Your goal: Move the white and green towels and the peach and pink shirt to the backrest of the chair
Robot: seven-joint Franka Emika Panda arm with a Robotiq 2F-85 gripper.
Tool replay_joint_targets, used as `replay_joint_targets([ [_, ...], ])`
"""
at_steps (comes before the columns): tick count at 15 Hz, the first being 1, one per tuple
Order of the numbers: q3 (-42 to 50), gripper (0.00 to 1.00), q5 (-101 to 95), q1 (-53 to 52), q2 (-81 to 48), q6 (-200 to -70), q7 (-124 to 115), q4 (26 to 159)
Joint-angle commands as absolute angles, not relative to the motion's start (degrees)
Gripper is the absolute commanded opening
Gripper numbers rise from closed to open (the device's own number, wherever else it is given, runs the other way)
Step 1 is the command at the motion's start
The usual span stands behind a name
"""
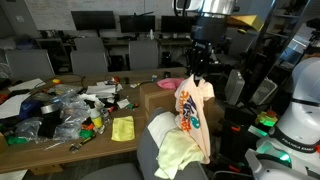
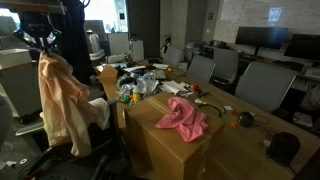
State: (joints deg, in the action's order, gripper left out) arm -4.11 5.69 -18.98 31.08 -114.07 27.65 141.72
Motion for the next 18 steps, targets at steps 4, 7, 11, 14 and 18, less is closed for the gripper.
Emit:
replay_joint_targets([
  [4, -8.4, 0.01, 10.1, -19.3, 19.0, -116.7, 20.7, 135.6],
  [7, -11.1, 0.01, 9.9, -19.3, 14.3, -116.8, 17.2, 133.1],
  [11, -13.9, 0.01, 9.0, -18.9, 8.7, -116.9, 12.8, 130.2],
  [14, -15.3, 0.01, 7.9, -18.6, 4.9, -117.1, 9.9, 128.6],
  [18, -16.3, 0.01, 5.3, -18.6, 0.6, -116.8, 6.9, 127.0],
])
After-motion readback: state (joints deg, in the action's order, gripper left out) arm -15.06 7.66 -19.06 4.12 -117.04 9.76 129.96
